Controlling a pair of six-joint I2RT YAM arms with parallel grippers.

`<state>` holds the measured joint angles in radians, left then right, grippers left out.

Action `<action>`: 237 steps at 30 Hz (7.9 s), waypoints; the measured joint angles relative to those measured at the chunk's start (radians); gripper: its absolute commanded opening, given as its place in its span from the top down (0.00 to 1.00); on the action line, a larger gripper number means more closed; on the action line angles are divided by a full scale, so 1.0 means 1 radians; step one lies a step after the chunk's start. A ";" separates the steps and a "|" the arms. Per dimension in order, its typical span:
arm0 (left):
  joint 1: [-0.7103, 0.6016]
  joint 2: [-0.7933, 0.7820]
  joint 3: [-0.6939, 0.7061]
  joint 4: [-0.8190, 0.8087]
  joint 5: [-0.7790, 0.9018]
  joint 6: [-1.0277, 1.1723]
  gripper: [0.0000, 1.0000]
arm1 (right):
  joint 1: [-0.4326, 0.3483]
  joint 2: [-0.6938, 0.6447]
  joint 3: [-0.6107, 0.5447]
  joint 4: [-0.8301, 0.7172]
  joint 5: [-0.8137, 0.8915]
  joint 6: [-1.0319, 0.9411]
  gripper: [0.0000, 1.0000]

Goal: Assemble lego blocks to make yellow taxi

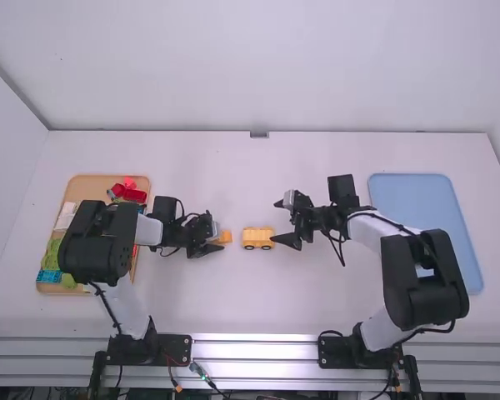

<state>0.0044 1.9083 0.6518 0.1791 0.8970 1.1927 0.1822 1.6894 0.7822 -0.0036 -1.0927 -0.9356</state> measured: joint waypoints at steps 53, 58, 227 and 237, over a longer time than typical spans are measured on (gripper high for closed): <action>-0.027 -0.126 0.044 -0.087 0.300 0.004 0.85 | 0.095 0.418 -0.106 0.678 0.078 0.127 0.15; -0.087 -0.126 0.044 -0.040 0.278 -0.036 0.88 | 0.095 0.418 -0.108 0.678 0.068 0.075 0.21; -0.381 -0.050 0.170 -0.024 -0.177 -0.311 0.98 | 0.114 0.488 0.047 0.390 0.002 -0.088 0.48; -0.381 -0.045 0.179 -0.025 -0.174 -0.311 0.87 | 0.114 0.488 0.047 0.393 0.001 -0.079 0.48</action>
<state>-0.3771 1.8629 0.8310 0.1543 0.7235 0.8822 0.2962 2.1769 0.8295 0.3897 -1.0916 -1.0142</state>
